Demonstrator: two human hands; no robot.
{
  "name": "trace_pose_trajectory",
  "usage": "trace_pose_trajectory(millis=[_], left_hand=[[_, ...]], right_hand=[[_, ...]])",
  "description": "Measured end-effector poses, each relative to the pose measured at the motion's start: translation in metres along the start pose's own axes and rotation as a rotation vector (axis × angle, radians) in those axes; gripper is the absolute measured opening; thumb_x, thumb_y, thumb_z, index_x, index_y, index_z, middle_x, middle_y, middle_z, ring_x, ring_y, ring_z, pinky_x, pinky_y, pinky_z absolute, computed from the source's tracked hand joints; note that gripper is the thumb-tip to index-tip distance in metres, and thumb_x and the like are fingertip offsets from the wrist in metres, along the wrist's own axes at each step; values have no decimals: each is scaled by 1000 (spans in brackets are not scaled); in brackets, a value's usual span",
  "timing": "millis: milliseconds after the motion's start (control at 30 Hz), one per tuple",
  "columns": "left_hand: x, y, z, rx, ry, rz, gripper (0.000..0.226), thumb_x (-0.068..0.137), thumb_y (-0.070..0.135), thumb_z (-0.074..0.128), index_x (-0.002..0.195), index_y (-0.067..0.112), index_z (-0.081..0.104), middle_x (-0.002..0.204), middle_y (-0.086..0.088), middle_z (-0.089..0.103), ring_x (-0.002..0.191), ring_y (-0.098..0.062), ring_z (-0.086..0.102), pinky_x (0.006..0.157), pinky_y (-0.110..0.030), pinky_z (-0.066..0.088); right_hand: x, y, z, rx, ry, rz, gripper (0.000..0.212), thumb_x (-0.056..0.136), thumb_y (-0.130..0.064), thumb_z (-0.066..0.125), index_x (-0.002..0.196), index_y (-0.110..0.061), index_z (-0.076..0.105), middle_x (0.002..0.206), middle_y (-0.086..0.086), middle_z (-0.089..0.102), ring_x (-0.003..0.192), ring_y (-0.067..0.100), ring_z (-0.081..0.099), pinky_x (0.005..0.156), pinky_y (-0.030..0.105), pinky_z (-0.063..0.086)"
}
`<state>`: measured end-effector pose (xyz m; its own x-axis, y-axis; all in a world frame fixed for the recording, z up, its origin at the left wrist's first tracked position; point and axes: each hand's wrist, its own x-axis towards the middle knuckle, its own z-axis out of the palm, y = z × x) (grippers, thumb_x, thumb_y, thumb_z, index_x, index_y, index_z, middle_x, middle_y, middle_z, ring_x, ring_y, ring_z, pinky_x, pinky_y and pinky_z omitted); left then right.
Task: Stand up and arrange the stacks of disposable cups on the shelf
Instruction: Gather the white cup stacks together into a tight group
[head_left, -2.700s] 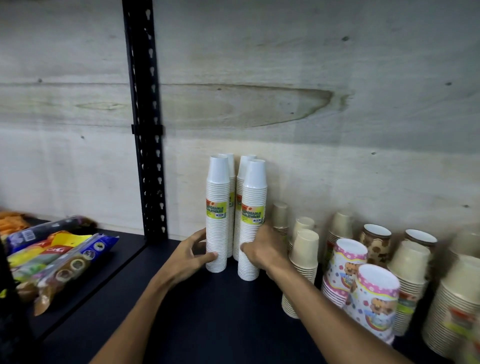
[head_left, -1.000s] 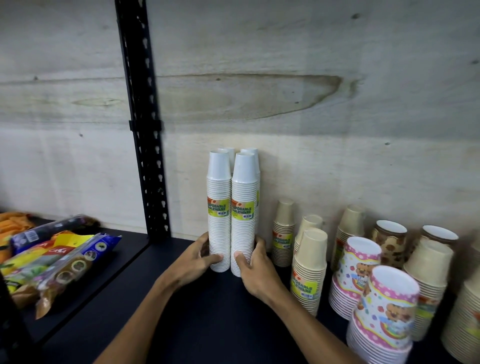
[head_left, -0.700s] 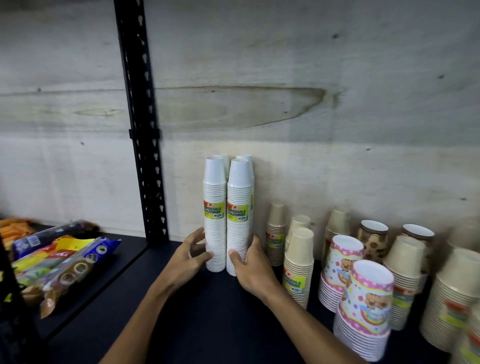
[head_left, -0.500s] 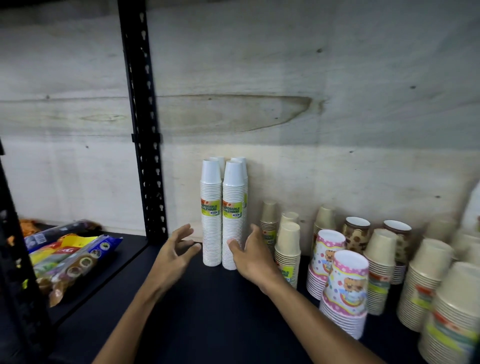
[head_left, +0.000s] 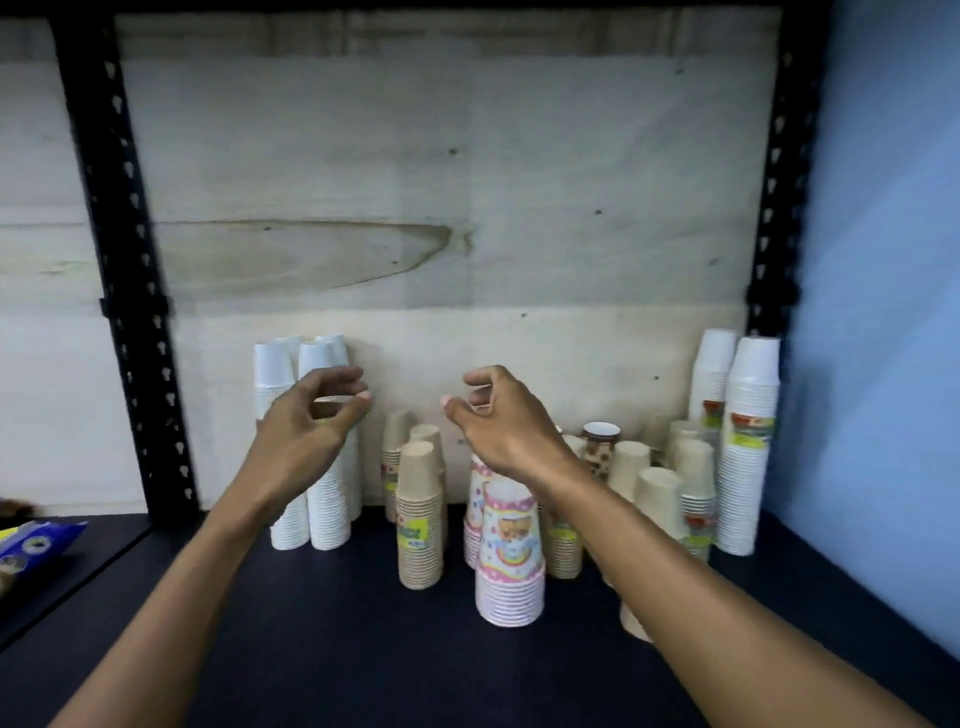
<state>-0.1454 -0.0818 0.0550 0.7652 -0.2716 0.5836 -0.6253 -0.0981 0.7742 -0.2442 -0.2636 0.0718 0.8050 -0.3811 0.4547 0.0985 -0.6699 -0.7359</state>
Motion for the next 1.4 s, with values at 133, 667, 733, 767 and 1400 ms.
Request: trace_pose_trajectory(millis=[133,667,733,767,1400], left_hand=[[13,23,57,17,-97,-5,29,91,27,67,120,23,64,104,9,68,99,-17,66,80,-31,54],[89,105,312,49,-535,-29,47,85,42,68,123,16,60,117,-7,68,103,-20,65,97,-40,52],[98,107,334,63,-552,-37,53,85,45,67,128,15,56,126,-7,64,113,-24,62,100,-43,50],[101,106,344,72,-561,-43,57,84,47,67,130,15,54,128,-7,63,116,-26,61,101,-43,49],[110,85,402,-70,-749,-34,66,87,20,73,143,22,37,105,-5,63,96,-19,63,87,-41,57]], right_hand=[[1,29,-58,-16,141,28,39,91,-37,65,124,-17,58,120,4,65,109,18,63,96,33,49],[29,155,-210,-220,633,238,68,81,-34,75,137,-9,47,132,20,52,127,37,47,108,47,39],[35,169,-216,-214,624,259,76,80,-37,77,142,-8,42,136,20,50,130,36,45,110,49,37],[38,176,-218,-213,616,261,80,79,-39,77,143,-8,41,137,20,49,130,36,45,110,50,37],[20,258,-215,396,318,258,56,74,-30,84,125,-25,60,108,-3,73,94,13,73,83,34,58]])
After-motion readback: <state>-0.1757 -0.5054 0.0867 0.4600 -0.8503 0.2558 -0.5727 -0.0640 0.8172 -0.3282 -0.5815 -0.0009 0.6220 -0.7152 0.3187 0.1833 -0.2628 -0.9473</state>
